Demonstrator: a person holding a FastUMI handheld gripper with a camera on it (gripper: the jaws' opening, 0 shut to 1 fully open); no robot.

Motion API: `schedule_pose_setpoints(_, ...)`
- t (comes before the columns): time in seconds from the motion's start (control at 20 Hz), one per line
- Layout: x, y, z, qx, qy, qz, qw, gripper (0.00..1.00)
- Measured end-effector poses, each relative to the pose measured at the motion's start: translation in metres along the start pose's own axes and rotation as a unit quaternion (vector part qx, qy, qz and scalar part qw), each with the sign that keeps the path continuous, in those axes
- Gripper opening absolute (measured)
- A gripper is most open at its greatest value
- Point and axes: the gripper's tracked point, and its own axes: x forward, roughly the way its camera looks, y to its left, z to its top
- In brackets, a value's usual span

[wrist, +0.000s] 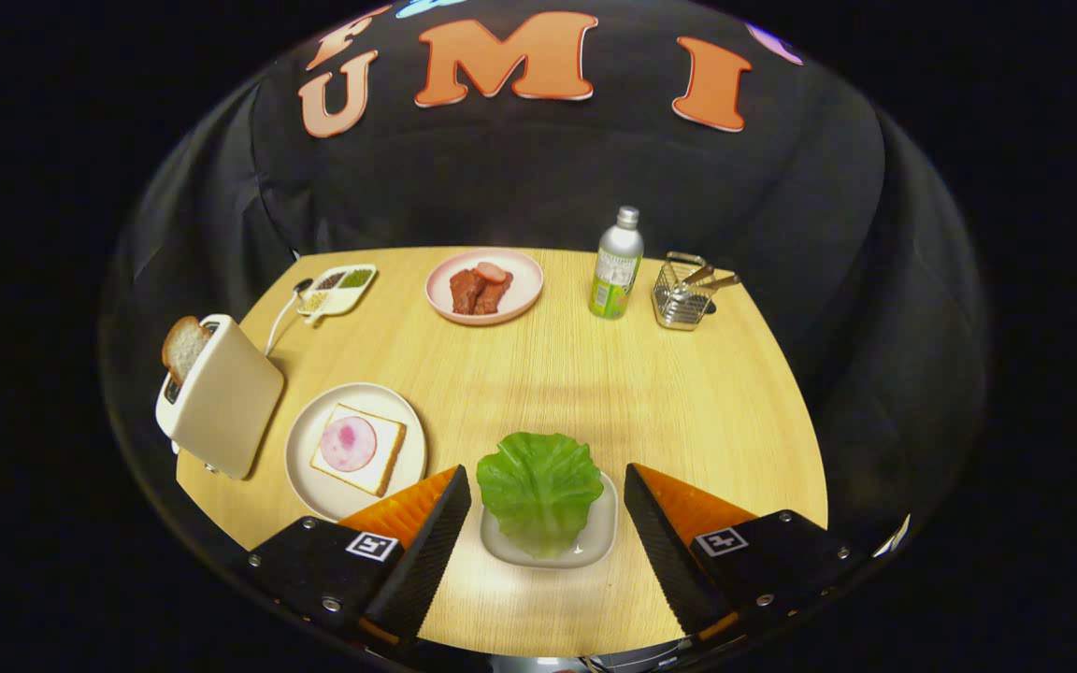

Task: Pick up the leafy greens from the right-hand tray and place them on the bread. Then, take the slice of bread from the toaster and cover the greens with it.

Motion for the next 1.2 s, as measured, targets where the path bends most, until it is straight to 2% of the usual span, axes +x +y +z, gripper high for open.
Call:
schedule_pose_setpoints(0.15, 0.035, 0.005, -0.021, -0.008, 0.067, 0.010, 0.998, 0.99)
schedule_pose_setpoints(0.35, 0.077, 0.000, -0.047, -0.022, 0.134, -0.002, 0.991, 1.00)
schedule_pose_setpoints(0.65, 0.106, 0.001, -0.072, -0.004, 0.191, 0.001, 0.982, 0.97)
schedule_pose_setpoints(0.9, 0.113, 0.004, -0.084, 0.011, 0.211, 0.007, 0.977, 0.74)
schedule_pose_setpoints(1.2, 0.113, -0.003, -0.084, 0.019, 0.212, -0.003, 0.977, 0.36)
